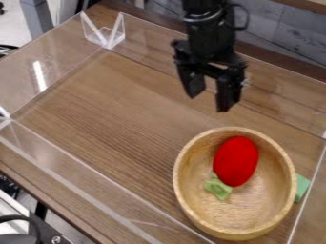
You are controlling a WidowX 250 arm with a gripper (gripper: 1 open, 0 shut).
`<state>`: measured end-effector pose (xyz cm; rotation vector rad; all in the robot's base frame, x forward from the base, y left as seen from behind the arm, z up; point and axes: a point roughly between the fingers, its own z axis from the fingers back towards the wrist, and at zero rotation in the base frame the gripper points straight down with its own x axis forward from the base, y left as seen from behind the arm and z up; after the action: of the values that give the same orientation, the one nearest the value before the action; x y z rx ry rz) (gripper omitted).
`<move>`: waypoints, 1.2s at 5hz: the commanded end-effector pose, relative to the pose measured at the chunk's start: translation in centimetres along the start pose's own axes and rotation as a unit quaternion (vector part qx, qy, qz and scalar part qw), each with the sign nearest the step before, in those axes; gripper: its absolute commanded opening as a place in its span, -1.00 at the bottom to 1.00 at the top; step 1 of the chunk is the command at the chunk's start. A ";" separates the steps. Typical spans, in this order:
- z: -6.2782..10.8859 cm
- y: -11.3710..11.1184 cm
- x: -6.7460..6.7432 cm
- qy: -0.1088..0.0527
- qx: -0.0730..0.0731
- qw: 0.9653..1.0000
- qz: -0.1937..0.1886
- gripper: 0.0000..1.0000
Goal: Put the green stick in the brown bowl
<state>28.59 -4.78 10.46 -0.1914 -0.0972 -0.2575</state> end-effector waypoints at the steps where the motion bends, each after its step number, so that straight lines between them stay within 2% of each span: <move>1: 1.8 -1.1 1.7 -0.024 0.006 1.000 -0.013 1.00; 3: 0.5 -0.1 1.4 -0.014 -0.002 1.000 -0.017 1.00; 5: 0.2 -0.9 0.9 -0.007 -0.003 1.000 -0.017 1.00; 6: 0.4 -0.9 1.4 -0.010 -0.002 1.000 -0.013 1.00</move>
<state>28.83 -5.73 9.66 -0.2005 -0.0655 -0.2772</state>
